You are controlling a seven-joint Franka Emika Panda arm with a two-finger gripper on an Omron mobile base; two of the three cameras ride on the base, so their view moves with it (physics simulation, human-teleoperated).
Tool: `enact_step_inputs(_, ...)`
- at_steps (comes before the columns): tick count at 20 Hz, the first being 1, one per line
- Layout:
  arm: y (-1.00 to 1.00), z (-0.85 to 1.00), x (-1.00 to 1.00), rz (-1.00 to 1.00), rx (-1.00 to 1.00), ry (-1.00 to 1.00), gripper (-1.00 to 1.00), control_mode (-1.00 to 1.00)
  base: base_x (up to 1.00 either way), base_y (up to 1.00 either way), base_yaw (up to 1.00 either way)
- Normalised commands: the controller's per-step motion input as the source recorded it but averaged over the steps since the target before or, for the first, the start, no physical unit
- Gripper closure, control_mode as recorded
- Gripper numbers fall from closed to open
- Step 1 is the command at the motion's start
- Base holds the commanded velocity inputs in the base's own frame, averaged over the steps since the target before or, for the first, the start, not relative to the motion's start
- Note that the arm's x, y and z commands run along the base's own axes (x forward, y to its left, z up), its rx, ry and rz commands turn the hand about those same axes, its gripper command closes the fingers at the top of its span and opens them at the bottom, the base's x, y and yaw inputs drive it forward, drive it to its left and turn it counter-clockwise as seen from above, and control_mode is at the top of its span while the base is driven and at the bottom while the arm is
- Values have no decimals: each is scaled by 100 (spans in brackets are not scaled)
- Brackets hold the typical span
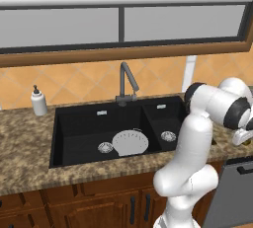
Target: Put the colander in the sink, put the tangerine, orange, kiwi in the colander, and turn on the sink faucet and pour water over the colander.
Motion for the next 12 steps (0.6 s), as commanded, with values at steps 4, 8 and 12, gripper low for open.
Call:
enact_step_inputs(4, 0, -29, 0, 14, -1, 11, 100, -100, 0, 0, 0)
enact_step_inputs(8, 5, -4, 0, 10, 0, 3, 100, -100, 0, 0, 0)
enact_step_inputs(12, 50, 48, 0, 3, 0, -1, 100, -100, 0, 0, 0)
